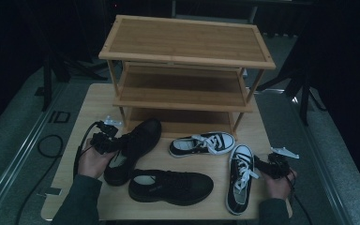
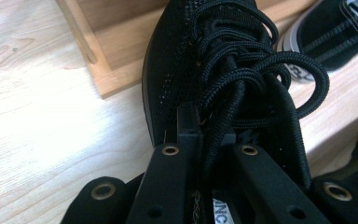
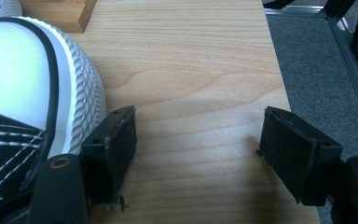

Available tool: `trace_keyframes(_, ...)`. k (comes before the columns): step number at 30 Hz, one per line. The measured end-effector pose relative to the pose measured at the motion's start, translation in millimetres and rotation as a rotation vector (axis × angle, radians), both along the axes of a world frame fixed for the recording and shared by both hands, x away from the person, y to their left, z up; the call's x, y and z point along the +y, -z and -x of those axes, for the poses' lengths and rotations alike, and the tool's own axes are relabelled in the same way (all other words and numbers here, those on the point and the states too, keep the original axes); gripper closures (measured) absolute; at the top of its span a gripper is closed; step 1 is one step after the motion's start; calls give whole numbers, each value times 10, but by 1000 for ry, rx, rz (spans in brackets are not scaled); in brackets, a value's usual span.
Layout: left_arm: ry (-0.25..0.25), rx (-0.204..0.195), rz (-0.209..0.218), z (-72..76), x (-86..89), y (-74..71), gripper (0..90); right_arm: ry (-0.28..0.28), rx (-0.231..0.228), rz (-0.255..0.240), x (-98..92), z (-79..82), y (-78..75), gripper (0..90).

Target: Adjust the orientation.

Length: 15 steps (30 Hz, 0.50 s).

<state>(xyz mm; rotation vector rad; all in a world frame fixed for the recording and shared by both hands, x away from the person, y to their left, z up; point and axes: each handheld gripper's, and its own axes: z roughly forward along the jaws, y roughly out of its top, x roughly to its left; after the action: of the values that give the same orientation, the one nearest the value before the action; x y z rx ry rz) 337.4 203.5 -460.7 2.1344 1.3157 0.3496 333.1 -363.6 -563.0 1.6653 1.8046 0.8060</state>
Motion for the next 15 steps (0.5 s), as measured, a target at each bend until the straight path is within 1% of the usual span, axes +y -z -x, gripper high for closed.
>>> trace_keyframes(4, -33, -6, 4, -28, 5, -16, 873, -1, 0, 0, -1, -2, 0, 270)
trace_keyframes(5, -33, -6, 4, -28, 5, -16, 873, -1, 0, 0, -1, -2, 0, 270)
trace_keyframes(7, -54, -19, 5, -50, -2, -24, 873, -1, 1, -1, -1, -3, -1, 270)
trace_keyframes(11, -85, -29, 12, -84, -6, -10, 873, -1, 0, -1, -1, -3, 0, 270)
trace_keyframes(13, -89, -30, 13, -92, -4, -7, 873, -1, 1, 0, -1, -3, 0, 270)
trace_keyframes(15, -107, -34, 23, -114, -5, 1, 873, -1, 1, -1, -1, -3, -1, 269)
